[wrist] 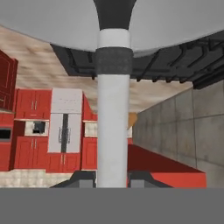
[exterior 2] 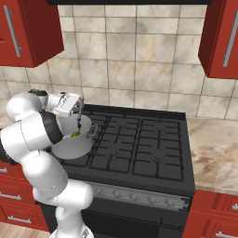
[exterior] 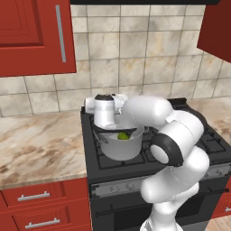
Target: Put the onion and lime in the pot. Retrieve the spatula and lightly stir the vegetables in the pot.
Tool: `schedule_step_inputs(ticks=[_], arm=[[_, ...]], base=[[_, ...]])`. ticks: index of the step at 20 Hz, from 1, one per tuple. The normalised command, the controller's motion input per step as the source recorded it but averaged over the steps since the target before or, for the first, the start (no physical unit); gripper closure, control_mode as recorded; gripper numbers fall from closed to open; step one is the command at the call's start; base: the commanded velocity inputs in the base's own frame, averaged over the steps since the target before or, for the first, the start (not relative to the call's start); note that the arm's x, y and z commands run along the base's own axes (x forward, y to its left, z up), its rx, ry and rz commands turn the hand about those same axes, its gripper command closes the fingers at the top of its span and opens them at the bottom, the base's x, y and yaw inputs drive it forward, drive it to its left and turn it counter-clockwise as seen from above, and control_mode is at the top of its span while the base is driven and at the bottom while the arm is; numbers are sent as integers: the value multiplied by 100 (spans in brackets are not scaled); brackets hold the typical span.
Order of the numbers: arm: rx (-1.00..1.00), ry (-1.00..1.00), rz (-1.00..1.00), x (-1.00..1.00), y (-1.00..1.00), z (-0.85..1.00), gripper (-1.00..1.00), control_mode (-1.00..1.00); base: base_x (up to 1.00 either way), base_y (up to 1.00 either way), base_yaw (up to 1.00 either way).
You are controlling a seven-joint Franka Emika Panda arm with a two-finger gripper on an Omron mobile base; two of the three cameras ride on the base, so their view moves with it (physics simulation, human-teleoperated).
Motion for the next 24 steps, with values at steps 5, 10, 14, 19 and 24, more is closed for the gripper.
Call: schedule_step_inputs(ticks=[5, 10, 14, 19, 24], arm=[[0, 0, 11, -29, 46, 0, 100, -100], [3, -1, 5, 0, 38, 18, 100, -100], [16, 0, 0, 25, 2, 0, 100, -100], [10, 10, 3, 2, 3, -27, 100, -100], [2, 3, 3, 0, 1, -19, 100, -100]], base=[[0, 0, 0], [0, 0, 0], [0, 0, 0], [0, 0, 0], [0, 0, 0]])
